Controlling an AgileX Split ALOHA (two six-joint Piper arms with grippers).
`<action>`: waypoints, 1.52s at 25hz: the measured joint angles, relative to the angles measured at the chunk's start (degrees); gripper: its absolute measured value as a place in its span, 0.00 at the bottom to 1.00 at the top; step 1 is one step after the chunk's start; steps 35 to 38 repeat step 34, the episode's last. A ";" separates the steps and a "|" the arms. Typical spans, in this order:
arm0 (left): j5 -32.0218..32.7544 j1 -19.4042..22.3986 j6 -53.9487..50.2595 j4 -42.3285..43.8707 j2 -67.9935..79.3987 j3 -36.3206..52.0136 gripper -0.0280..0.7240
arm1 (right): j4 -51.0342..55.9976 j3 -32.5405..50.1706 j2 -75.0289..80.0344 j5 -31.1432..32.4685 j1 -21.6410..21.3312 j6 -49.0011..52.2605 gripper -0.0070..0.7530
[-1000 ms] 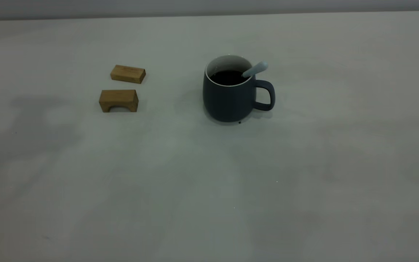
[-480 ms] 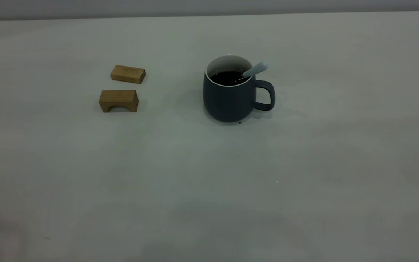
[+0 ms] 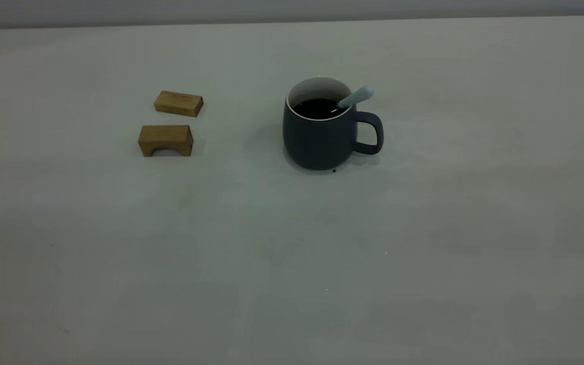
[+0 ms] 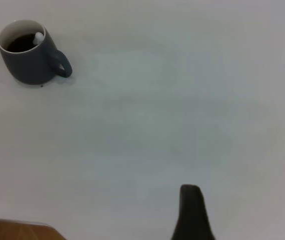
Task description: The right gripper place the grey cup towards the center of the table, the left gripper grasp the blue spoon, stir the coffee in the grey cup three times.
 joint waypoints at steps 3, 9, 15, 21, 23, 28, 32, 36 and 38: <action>-0.05 0.00 -0.40 -0.05 -5.42 2.04 0.72 | 0.00 0.00 0.00 0.00 0.00 0.00 0.79; -1.19 0.00 -1.26 -0.05 -9.63 4.89 0.72 | 0.00 0.00 0.00 0.00 0.00 0.00 0.79; -1.46 0.00 -1.30 -0.05 -9.69 4.94 0.72 | 0.00 0.00 0.00 0.00 0.00 0.00 0.79; -1.46 0.00 -1.30 -0.05 -9.69 4.94 0.72 | 0.00 0.00 0.00 0.00 0.00 0.00 0.79; -1.46 0.00 -1.30 -0.05 -9.69 4.94 0.72 | 0.02 0.00 0.00 0.00 0.00 0.00 0.79; -1.46 0.00 -1.32 -0.05 -9.69 4.94 0.72 | 0.02 0.00 0.00 0.00 0.00 0.00 0.79; -1.46 0.00 -1.37 -0.05 -9.69 4.94 0.72 | 0.02 0.00 0.00 0.00 0.00 0.00 0.79; -1.46 0.00 -1.37 -0.05 -9.69 4.94 0.72 | 0.02 0.00 0.00 0.00 0.00 -0.02 0.79; -1.46 0.00 -1.37 -0.05 -9.69 4.94 0.72 | 0.02 0.00 0.00 0.00 0.00 -0.02 0.79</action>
